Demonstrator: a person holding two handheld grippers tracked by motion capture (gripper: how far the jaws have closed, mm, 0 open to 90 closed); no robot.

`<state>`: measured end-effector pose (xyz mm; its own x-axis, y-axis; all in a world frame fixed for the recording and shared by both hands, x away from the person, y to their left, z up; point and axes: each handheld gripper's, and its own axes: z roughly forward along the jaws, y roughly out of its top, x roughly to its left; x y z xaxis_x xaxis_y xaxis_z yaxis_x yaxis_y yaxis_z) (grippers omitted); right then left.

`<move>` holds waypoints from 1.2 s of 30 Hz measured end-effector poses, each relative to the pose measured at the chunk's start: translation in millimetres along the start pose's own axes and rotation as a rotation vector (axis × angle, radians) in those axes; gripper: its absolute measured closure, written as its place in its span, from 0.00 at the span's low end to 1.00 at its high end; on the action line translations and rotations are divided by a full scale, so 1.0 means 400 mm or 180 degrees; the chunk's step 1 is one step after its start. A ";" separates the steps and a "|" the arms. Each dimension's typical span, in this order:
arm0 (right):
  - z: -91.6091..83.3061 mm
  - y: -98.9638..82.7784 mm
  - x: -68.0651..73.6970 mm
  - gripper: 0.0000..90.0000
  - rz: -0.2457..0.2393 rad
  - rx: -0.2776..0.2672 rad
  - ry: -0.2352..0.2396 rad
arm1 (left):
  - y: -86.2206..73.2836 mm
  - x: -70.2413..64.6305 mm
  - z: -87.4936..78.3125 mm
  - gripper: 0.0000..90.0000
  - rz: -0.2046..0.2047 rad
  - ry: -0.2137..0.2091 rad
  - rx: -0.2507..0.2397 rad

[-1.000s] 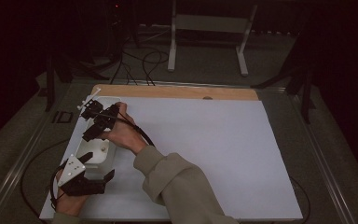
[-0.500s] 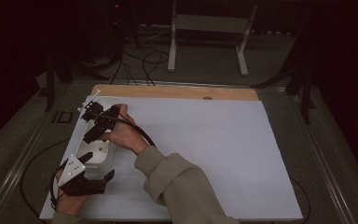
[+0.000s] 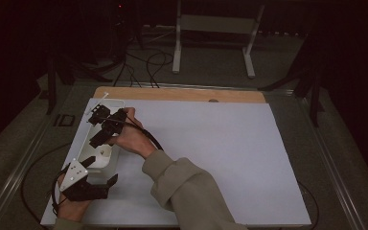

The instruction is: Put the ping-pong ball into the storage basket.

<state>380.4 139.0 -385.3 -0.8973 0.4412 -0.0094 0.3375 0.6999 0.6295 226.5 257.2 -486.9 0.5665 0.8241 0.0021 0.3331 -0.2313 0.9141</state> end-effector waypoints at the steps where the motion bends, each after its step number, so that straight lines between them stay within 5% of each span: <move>1: 0.000 0.000 0.000 0.11 0.0000 0.0000 0.0000 | 0.000 0.000 0.000 0.00 0.0000 0.0000 0.0000; 36: -0.096 -0.088 -0.043 0.11 0.0008 -0.0091 -0.0143 | 0.001 -0.001 0.005 0.00 0.0042 0.0028 0.0031</move>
<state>372.9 85.0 -377.4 -0.8827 0.4681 -0.0424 0.3308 0.6828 0.6514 227.8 255.8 -487.4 0.5642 0.8255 0.0177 0.3329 -0.2471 0.9100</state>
